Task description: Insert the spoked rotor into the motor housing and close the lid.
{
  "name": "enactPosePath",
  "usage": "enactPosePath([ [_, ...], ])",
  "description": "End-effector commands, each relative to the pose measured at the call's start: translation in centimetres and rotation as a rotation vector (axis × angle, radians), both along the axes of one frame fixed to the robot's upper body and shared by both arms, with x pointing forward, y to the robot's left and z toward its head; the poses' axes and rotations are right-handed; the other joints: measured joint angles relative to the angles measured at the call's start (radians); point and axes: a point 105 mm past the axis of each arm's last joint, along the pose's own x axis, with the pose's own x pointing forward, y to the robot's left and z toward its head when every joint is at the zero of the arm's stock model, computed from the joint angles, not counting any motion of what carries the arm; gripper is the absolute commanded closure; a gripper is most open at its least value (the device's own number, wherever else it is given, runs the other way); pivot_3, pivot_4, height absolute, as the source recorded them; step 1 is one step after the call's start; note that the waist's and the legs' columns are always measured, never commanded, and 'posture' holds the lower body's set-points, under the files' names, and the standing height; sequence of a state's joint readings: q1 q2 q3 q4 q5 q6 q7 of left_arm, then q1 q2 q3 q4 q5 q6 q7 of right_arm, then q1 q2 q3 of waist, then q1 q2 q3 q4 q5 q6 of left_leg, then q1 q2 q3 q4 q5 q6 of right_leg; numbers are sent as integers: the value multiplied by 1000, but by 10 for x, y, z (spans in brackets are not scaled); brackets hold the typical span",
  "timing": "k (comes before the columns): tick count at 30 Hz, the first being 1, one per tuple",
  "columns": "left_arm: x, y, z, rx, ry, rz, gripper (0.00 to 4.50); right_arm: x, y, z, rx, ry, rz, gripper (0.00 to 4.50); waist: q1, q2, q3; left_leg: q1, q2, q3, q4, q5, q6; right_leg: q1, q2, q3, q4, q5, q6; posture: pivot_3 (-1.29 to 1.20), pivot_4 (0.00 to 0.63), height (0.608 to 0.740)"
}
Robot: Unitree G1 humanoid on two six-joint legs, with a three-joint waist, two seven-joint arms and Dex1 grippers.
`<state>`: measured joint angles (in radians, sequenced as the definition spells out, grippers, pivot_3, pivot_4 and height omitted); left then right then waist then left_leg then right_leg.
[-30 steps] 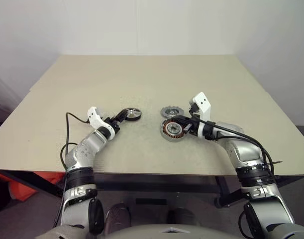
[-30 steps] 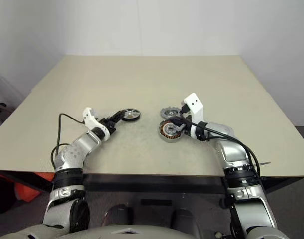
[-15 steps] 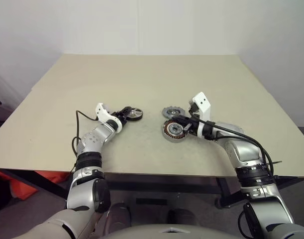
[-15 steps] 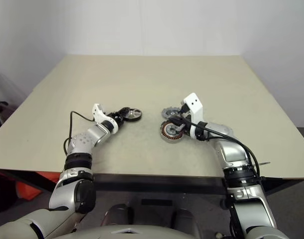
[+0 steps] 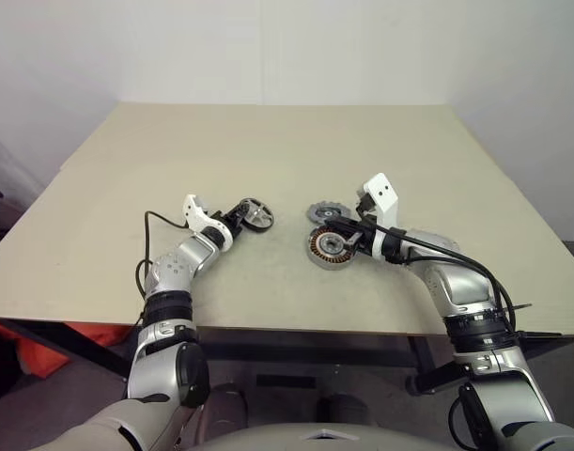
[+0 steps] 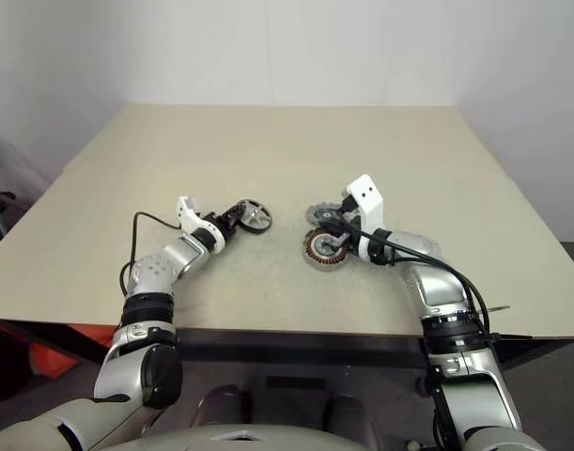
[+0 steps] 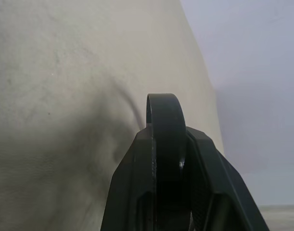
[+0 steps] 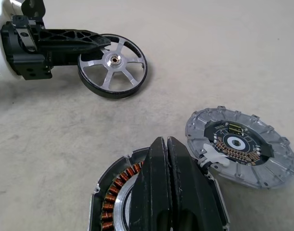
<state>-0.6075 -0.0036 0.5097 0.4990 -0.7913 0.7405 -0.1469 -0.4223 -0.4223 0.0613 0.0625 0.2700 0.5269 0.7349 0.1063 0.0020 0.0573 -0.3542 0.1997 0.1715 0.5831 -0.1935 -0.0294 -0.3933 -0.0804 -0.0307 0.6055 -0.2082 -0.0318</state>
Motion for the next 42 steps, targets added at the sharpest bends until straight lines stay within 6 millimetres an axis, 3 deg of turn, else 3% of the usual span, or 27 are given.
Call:
enactPosePath([
  [1,-7,-3,-18,26,72,-25,3953,5,-4,26,10,-107,-19,4500,-1,0,0,3,0,0,0,0,0,2,0,0,0,-1,1,0,0,740],
  [5,-7,-13,3,-113,-9,-69,3953,11,-23,29,-14,-127,-101,4500,0,0,0,4,0,0,-1,0,-1,3,0,0,0,-4,6,0,0,740],
  [11,-12,-32,45,-299,-139,-178,3953,32,-76,27,-169,-171,-372,4500,3,-4,3,-3,-2,0,-1,2,-3,-2,-1,0,0,-1,2,0,0,740],
  [17,-16,-67,58,-338,-147,-322,3953,25,-78,11,-237,-123,-371,4500,-1,-4,3,-10,-2,0,-1,2,-3,-9,1,0,0,-1,2,0,0,740],
  [21,-24,-97,67,-371,-144,-452,3953,18,-92,-10,-326,-42,-393,4500,-1,-4,4,-11,-2,0,-1,1,-2,-9,-1,0,0,-1,2,0,0,740],
  [24,-34,-121,59,-339,-106,-553,3953,17,-101,-19,-389,-30,-426,4500,1,-4,4,-11,-3,0,0,1,-2,-9,-2,0,0,-1,2,0,0,740],
  [29,-44,-145,38,-290,-43,-636,3953,16,-100,-19,-387,-28,-440,4500,-5,-4,4,-10,-8,0,-1,1,-1,-9,-3,0,1,-1,2,0,0,740],
  [35,-47,-154,26,-256,-18,-667,3953,13,-107,-19,-387,-27,-476,4500,-5,-4,4,-10,-9,0,0,-1,3,-9,-5,0,1,-1,2,0,0,740],
  [42,-37,-152,30,-272,-46,-636,3953,14,-108,-18,-385,-31,-483,4500,-5,-4,4,-9,-9,0,0,-1,4,-8,-8,0,1,0,3,0,0,740],
])
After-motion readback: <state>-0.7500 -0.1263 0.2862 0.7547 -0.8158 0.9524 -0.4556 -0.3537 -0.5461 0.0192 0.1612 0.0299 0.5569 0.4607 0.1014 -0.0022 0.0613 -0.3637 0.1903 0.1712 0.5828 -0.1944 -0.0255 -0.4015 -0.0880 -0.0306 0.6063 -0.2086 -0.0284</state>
